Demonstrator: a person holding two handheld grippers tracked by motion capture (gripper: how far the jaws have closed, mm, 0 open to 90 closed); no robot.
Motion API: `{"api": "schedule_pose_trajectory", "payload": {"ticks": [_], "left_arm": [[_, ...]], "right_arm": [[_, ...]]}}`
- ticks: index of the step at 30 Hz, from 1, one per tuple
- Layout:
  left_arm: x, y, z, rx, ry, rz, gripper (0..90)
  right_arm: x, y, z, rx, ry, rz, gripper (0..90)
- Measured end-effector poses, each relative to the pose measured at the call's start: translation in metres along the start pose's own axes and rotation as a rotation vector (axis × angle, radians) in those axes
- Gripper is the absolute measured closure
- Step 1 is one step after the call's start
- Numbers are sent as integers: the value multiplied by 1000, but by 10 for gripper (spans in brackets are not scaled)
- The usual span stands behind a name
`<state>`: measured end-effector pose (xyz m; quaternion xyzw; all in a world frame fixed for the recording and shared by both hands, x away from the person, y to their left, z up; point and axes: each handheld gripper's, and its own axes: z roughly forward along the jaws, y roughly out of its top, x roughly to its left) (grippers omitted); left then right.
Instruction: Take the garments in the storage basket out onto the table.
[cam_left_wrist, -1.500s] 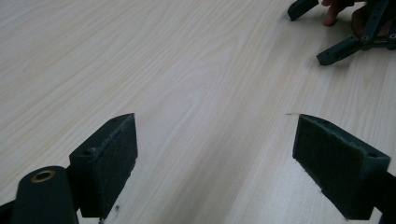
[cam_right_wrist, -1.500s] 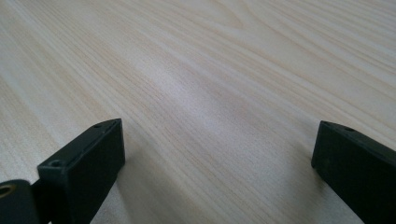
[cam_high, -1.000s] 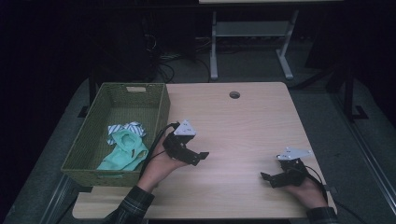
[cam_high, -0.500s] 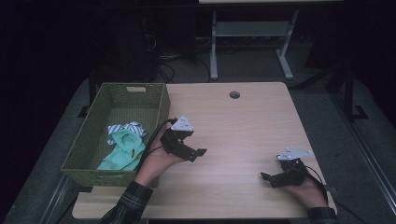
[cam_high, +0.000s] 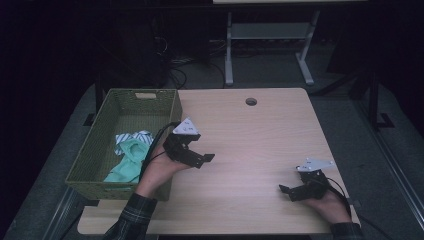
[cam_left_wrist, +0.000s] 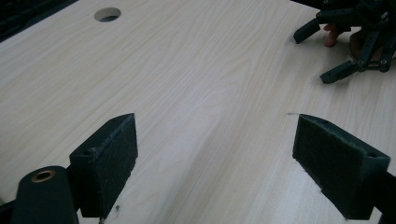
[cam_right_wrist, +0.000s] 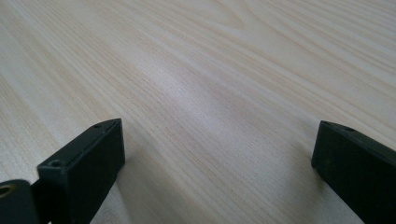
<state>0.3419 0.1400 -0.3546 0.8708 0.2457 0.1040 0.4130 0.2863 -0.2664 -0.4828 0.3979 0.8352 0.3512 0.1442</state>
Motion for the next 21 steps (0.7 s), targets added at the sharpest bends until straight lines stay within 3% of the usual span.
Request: {"api": "schedule_pose_trajectory", "payload": {"ticks": [21], "left_arm": [[16,-8,-25,-12,38,-26,139]], "right_arm": [[0,0,0,0,1,0,24]]}}
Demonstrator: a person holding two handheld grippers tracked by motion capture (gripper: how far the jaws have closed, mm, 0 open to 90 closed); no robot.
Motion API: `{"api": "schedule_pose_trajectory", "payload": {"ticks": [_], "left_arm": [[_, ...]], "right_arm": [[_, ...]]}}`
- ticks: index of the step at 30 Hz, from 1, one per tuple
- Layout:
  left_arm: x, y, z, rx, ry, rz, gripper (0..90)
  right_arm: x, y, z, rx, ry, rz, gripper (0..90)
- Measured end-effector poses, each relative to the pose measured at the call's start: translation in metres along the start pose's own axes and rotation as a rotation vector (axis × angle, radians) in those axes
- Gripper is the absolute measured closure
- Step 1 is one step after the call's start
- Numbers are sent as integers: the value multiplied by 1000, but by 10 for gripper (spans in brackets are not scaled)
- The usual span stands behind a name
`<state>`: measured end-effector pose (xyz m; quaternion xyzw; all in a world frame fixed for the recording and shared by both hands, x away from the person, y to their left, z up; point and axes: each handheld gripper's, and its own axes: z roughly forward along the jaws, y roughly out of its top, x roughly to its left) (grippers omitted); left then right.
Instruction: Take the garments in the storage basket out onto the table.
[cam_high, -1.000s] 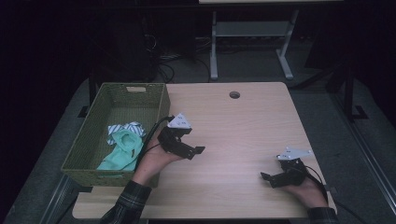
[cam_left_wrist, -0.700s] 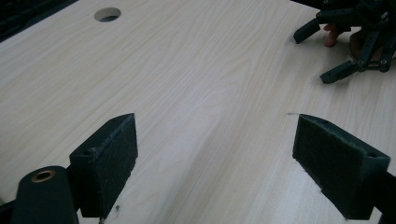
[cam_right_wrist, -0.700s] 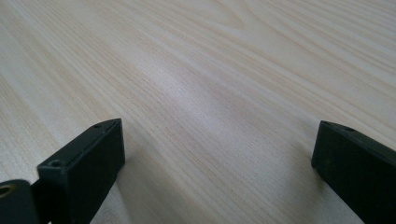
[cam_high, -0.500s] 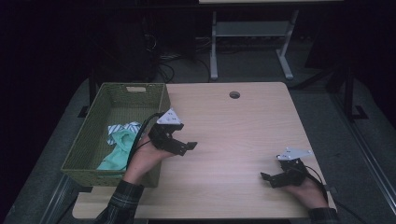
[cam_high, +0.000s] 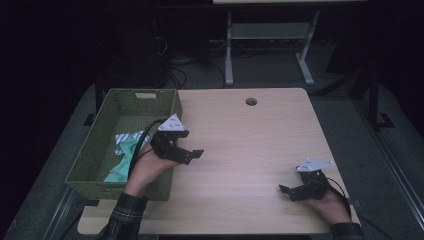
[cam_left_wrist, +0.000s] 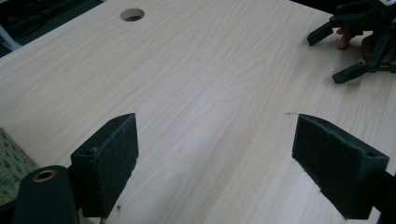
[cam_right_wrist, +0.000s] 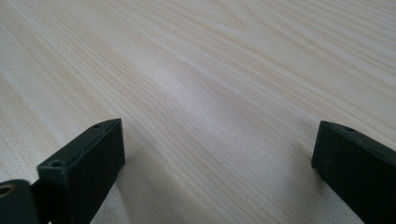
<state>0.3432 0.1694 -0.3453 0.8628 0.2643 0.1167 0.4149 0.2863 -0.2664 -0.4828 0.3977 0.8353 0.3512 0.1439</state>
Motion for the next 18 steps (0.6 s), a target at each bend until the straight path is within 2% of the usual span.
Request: {"api": "schedule_pose_trajectory", "payload": {"ticks": [10,18], "left_arm": [[12,-7,-13,-17,33,-36,141],[20,-12,-23,-16,50,-43,143]], "right_arm": [[0,0,0,-2,-2,-4,24],[0,0,0,-2,-1,-4,24]]}}
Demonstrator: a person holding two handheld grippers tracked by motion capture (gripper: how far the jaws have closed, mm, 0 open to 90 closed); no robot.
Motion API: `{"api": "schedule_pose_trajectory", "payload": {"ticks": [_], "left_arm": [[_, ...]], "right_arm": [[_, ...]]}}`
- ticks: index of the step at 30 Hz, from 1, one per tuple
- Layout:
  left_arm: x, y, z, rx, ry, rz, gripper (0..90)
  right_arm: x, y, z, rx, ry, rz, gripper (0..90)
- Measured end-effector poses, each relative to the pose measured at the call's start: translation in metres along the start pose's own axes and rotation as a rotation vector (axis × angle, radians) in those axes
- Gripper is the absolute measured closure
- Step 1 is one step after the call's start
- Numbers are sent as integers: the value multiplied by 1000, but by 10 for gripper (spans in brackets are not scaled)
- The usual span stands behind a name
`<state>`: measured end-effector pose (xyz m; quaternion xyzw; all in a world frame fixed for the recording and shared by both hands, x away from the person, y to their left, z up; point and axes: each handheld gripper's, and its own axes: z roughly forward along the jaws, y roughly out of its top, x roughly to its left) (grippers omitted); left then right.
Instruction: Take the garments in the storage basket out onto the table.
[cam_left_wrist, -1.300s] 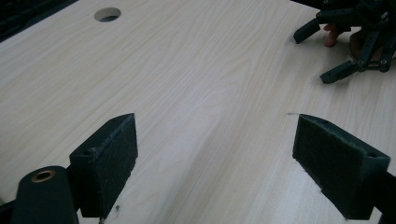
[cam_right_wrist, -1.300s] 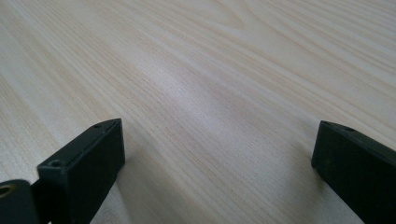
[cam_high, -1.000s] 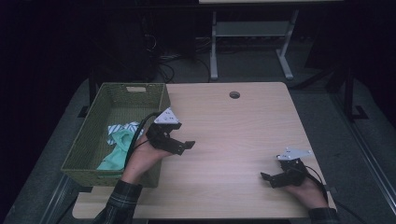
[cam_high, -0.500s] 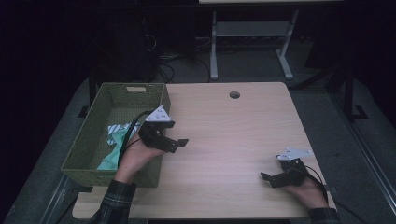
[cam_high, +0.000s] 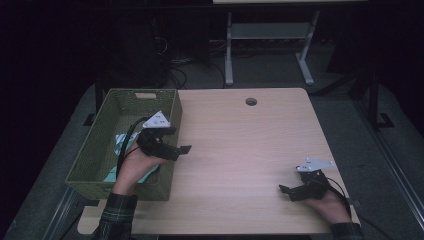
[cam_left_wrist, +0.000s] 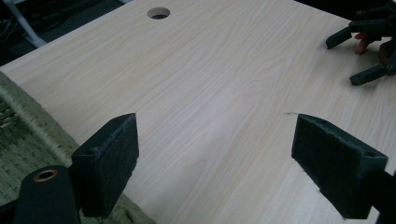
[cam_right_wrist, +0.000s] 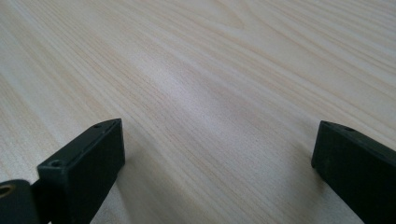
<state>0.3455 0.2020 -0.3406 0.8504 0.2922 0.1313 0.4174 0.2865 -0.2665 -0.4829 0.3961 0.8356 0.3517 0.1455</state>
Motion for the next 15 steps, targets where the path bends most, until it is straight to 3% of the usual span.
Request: {"api": "schedule_pose_trajectory", "payload": {"ticks": [15], "left_arm": [[20,-15,-19,-3,59,-37,143]], "right_arm": [[0,0,0,0,1,-3,24]]}}
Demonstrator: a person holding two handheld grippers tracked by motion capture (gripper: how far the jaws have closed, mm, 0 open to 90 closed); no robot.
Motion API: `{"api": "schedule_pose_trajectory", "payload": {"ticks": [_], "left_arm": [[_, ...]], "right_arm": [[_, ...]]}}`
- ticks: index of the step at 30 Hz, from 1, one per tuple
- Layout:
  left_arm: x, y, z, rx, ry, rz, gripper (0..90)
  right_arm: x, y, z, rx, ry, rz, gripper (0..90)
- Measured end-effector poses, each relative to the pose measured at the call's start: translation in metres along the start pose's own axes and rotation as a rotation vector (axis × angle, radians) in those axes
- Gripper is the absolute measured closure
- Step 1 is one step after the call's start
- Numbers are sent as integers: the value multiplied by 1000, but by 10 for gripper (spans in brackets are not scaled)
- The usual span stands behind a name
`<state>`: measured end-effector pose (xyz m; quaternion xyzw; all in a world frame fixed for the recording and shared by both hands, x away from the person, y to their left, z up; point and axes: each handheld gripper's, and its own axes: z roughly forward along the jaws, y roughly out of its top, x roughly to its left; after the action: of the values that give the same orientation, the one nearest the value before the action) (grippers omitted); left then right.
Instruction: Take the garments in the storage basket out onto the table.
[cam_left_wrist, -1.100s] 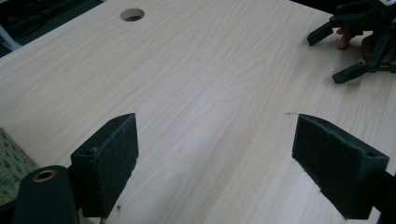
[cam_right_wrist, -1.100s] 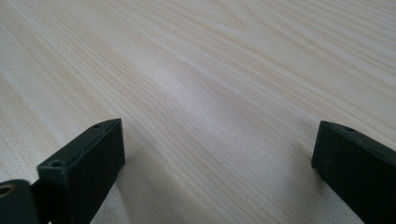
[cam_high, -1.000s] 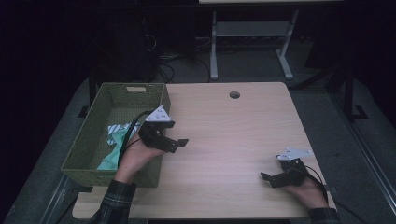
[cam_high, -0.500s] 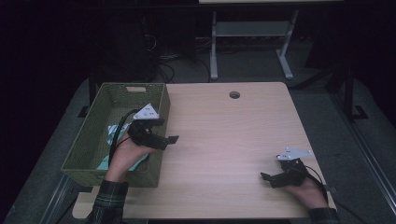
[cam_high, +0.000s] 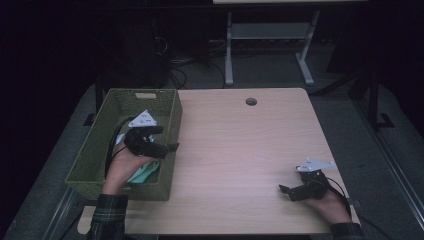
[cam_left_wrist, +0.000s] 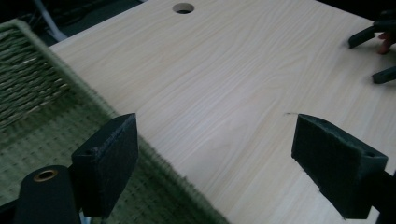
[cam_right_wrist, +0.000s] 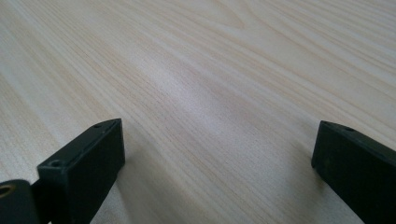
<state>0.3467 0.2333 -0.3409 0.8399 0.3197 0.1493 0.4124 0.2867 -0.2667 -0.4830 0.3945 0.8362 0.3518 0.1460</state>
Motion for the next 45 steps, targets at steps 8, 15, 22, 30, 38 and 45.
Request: {"api": "schedule_pose_trajectory", "payload": {"ticks": [8,15,22,30,38,45], "left_arm": [[12,-9,-5,4,35,-19,144],[20,-18,-9,3,56,-21,144],[32,-31,-14,-10,75,-49,144],[41,-41,-16,3,94,-57,144],[47,-52,-9,34,105,-55,144],[51,-60,0,71,104,-72,155]], "right_arm": [[0,0,0,0,0,0,24],[0,0,0,0,-2,3,24],[0,0,0,0,0,1,24],[0,0,0,0,0,1,24],[0,0,0,0,0,1,24],[0,0,0,0,0,1,24]]}}
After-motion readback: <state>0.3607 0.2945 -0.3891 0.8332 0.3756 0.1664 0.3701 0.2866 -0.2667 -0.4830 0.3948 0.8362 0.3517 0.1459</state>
